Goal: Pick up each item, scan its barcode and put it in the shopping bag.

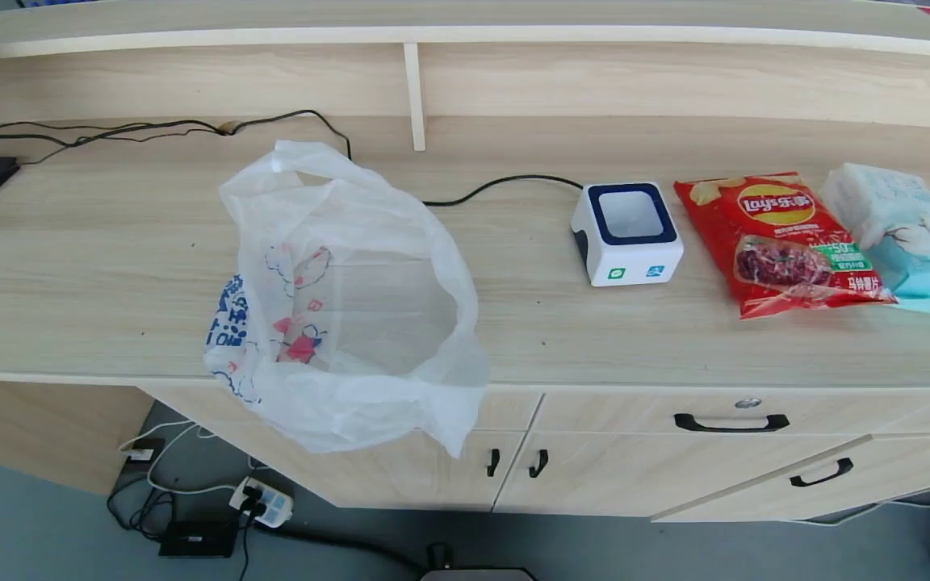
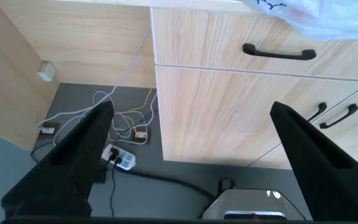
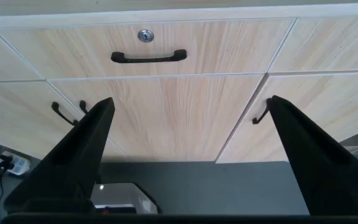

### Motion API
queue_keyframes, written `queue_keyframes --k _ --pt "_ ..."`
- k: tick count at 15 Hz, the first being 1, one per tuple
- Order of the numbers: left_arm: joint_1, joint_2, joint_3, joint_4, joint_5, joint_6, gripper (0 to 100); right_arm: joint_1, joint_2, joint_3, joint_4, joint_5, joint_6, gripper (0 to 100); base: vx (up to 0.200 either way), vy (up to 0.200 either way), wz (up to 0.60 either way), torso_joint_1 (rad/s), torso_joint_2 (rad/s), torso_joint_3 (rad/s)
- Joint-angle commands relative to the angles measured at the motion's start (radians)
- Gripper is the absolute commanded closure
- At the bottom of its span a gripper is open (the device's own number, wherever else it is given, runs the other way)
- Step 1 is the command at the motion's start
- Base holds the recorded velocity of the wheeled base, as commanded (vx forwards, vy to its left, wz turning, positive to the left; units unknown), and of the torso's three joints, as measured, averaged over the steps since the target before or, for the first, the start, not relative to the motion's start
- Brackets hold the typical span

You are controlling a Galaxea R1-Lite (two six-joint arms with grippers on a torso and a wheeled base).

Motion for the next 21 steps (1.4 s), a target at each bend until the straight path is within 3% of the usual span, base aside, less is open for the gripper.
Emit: queue_keyframes --k 1,4,5,10,13,21 --pt "0.000 0.001 0.000 0.000 0.000 0.000 0 0.000 0.001 0.000 -0.001 0.002 -0.003 0 0.200 0.000 0.00 0.012 0.00 0.007" --pt "0.000 0.000 0.000 -0.003 0.000 -0.001 0 0.000 0.001 -0.017 -0.017 0.041 -0.040 0 0.067 0.000 0.00 0.001 0.00 0.001" --pt "0.000 0.000 0.000 -0.004 0.000 -0.001 0 -0.003 0.055 -0.130 -0.008 0.124 -0.056 0 0.000 0.000 0.00 0.000 0.00 0.000" --pt "0.000 0.000 0.000 -0.004 0.000 -0.003 0 -0.003 0.602 -0.456 -0.024 0.127 -0.043 0 0.000 0.000 0.00 0.000 0.00 0.000" --pt "0.000 0.000 0.000 -0.003 0.000 -0.001 0 0.002 0.949 -0.609 -0.126 0.163 -0.044 0 0.000 0.000 0.00 0.000 0.00 0.000" --pt "0.000 0.000 0.000 -0.003 0.000 -0.001 0 -0.041 1.391 -0.887 -0.176 0.265 -0.150 0 0.000 0.000 0.00 0.000 0.00 0.000"
